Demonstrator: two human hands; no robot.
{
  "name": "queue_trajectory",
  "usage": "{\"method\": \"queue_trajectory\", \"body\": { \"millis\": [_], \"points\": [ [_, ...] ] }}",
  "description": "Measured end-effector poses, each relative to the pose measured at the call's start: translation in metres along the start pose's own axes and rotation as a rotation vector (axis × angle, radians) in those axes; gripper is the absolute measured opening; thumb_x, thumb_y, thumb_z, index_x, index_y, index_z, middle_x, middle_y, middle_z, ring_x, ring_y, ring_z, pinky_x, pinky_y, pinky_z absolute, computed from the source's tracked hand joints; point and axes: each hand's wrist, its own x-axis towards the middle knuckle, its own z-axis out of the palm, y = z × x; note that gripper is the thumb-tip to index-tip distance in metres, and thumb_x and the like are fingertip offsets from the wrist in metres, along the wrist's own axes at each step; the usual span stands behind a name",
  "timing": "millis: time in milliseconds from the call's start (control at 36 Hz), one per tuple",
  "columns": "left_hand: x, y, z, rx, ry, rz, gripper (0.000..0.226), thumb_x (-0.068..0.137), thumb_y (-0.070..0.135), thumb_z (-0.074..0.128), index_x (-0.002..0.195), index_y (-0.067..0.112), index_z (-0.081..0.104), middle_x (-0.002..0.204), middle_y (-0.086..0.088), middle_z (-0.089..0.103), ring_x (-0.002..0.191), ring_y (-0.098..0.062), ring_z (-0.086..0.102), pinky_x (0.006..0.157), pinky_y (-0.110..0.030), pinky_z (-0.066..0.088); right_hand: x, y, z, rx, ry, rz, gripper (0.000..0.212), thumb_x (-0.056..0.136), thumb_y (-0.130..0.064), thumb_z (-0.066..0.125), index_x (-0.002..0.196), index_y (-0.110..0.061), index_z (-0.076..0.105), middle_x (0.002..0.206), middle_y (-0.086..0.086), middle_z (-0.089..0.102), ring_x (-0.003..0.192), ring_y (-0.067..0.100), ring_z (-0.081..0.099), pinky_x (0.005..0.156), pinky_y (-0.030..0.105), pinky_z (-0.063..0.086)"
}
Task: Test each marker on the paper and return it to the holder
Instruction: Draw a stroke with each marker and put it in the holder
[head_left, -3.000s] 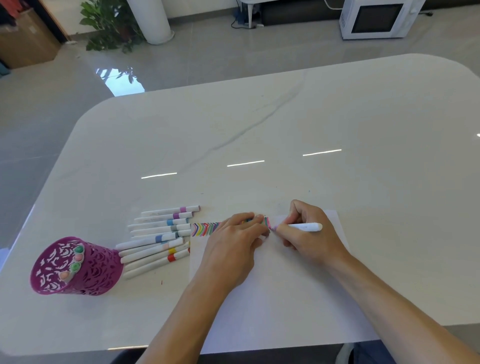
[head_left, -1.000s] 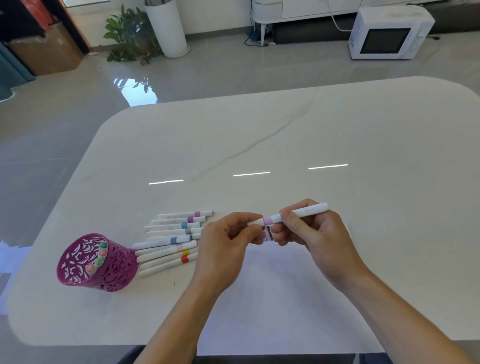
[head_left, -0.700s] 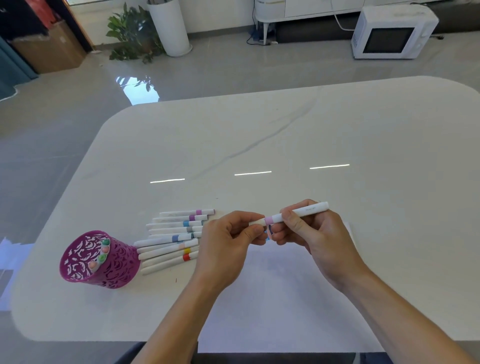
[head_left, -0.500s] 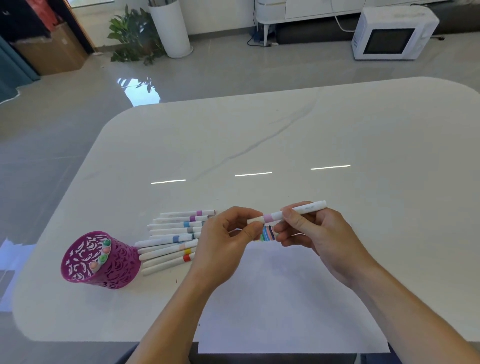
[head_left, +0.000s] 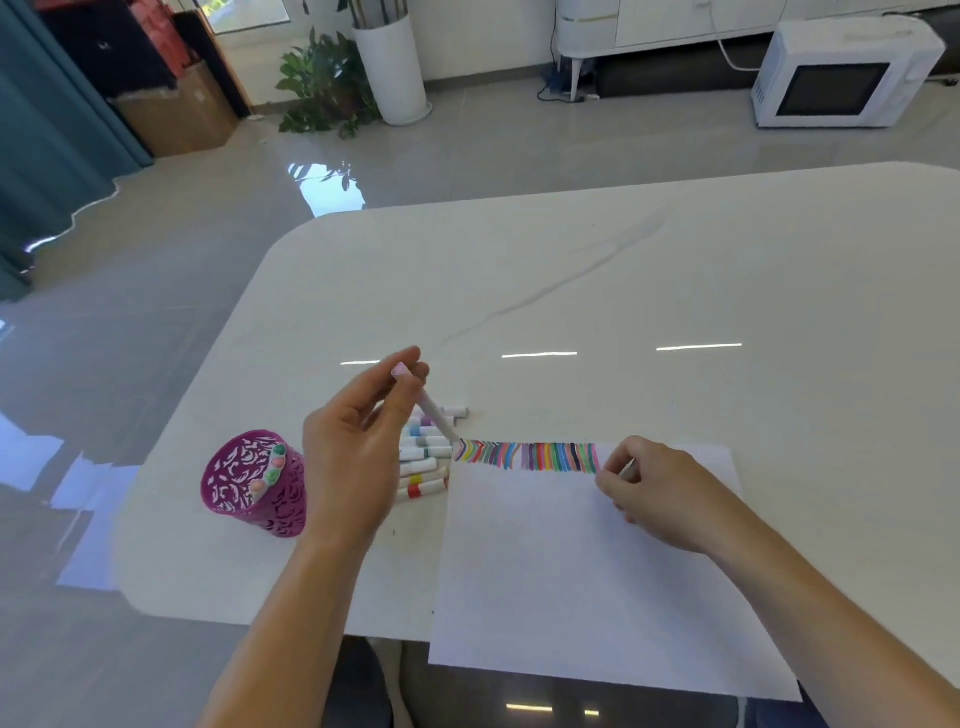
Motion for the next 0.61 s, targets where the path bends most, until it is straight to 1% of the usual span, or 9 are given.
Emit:
{"method": "queue_trajectory", "body": {
  "millis": [56, 111, 139, 222, 306, 361, 417, 528, 611],
  "points": [
    [-0.001, 0.003, -0.011, 0.106, 0.046, 0.085, 0.022, 0.098, 0.026, 0.064, 0.114, 0.039, 0.074, 0.109, 0.006, 0.076, 0.108, -0.011, 0.07, 0.088, -0.015, 0.053, 0.001, 0.002, 0.004, -0.082, 0.01, -0.01, 0.011, 0.099, -0.039, 0.057, 0.095, -0.029, 0.059, 0.097, -0.009, 0.069, 0.091, 0.016, 0.067, 0.074, 0.032, 0.052],
    [0.0, 0.006, -0.023, 0.281, 0.093, 0.203, 0.024, 0.102, 0.029, 0.059, 0.121, 0.038, 0.07, 0.109, 0.011, 0.074, 0.109, -0.009, 0.069, 0.089, -0.018, 0.053, 0.001, 0.002, 0.007, -0.088, 0.021, -0.017, 0.01, 0.099, -0.039, 0.056, 0.094, -0.03, 0.058, 0.096, -0.011, 0.068, 0.089, 0.014, 0.066, 0.066, 0.029, 0.046],
    [0.0, 0.008, -0.029, 0.37, 0.119, 0.265, 0.025, 0.103, 0.03, 0.056, 0.125, 0.033, 0.068, 0.11, 0.014, 0.072, 0.109, -0.01, 0.068, 0.09, -0.019, 0.053, 0.001, 0.001, 0.007, -0.087, 0.022, -0.019, 0.01, 0.099, -0.039, 0.056, 0.094, -0.03, 0.058, 0.095, -0.011, 0.068, 0.088, 0.014, 0.065, 0.065, 0.028, 0.044],
    [0.0, 0.014, -0.044, 0.539, 0.205, 0.383, 0.03, 0.104, 0.029, 0.053, 0.129, 0.022, 0.067, 0.111, 0.017, 0.065, 0.106, -0.01, 0.065, 0.087, -0.01, 0.047, 0.001, 0.001, 0.008, -0.1, 0.023, -0.027, 0.011, 0.099, -0.039, 0.056, 0.094, -0.03, 0.058, 0.094, -0.011, 0.068, 0.087, 0.013, 0.065, 0.064, 0.028, 0.043],
    [0.002, 0.016, -0.058, 0.603, 0.273, 0.394, 0.029, 0.103, 0.026, 0.054, 0.128, 0.02, 0.068, 0.113, 0.015, 0.062, 0.104, -0.008, 0.062, 0.085, -0.01, 0.046, 0.001, 0.001, 0.009, -0.111, 0.029, -0.035, 0.011, 0.1, -0.039, 0.056, 0.094, -0.03, 0.058, 0.094, -0.01, 0.068, 0.086, 0.013, 0.065, 0.064, 0.028, 0.044],
    [0.004, 0.014, -0.068, 0.633, 0.296, 0.374, 0.027, 0.102, 0.023, 0.056, 0.125, 0.022, 0.069, 0.113, 0.015, 0.062, 0.101, -0.011, 0.063, 0.083, -0.011, 0.048, 0.001, 0.001, 0.009, -0.118, 0.031, -0.034, 0.011, 0.1, -0.039, 0.056, 0.095, -0.03, 0.058, 0.095, -0.01, 0.068, 0.086, 0.013, 0.065, 0.065, 0.029, 0.045],
    [0.005, 0.012, -0.075, 0.652, 0.311, 0.351, 0.025, 0.101, 0.02, 0.059, 0.122, 0.025, 0.071, 0.112, 0.017, 0.062, 0.097, -0.011, 0.065, 0.078, -0.009, 0.047, 0.001, 0.001, 0.009, -0.123, 0.032, -0.03, 0.011, 0.1, -0.039, 0.056, 0.095, -0.03, 0.058, 0.095, -0.011, 0.068, 0.087, 0.013, 0.065, 0.066, 0.029, 0.046],
    [0.005, 0.011, -0.085, 0.692, 0.321, 0.336, 0.023, 0.1, 0.021, 0.06, 0.119, 0.026, 0.071, 0.111, 0.02, 0.063, 0.093, -0.002, 0.064, 0.077, -0.002, 0.044, 0.003, 0.0, 0.01, -0.139, 0.028, -0.026, 0.01, 0.1, -0.04, 0.056, 0.097, -0.03, 0.057, 0.098, -0.011, 0.067, 0.088, 0.013, 0.065, 0.064, 0.028, 0.044],
    [0.006, 0.006, -0.09, 0.775, 0.298, 0.271, 0.025, 0.098, 0.021, 0.063, 0.12, 0.03, 0.07, 0.107, 0.021, 0.063, 0.091, 0.0, 0.064, 0.077, -0.004, 0.044, 0.004, 0.001, 0.01, -0.144, 0.027, -0.027, 0.011, 0.1, -0.041, 0.056, 0.098, -0.03, 0.057, 0.099, -0.011, 0.067, 0.089, 0.013, 0.064, 0.064, 0.028, 0.044]
  ]
}}
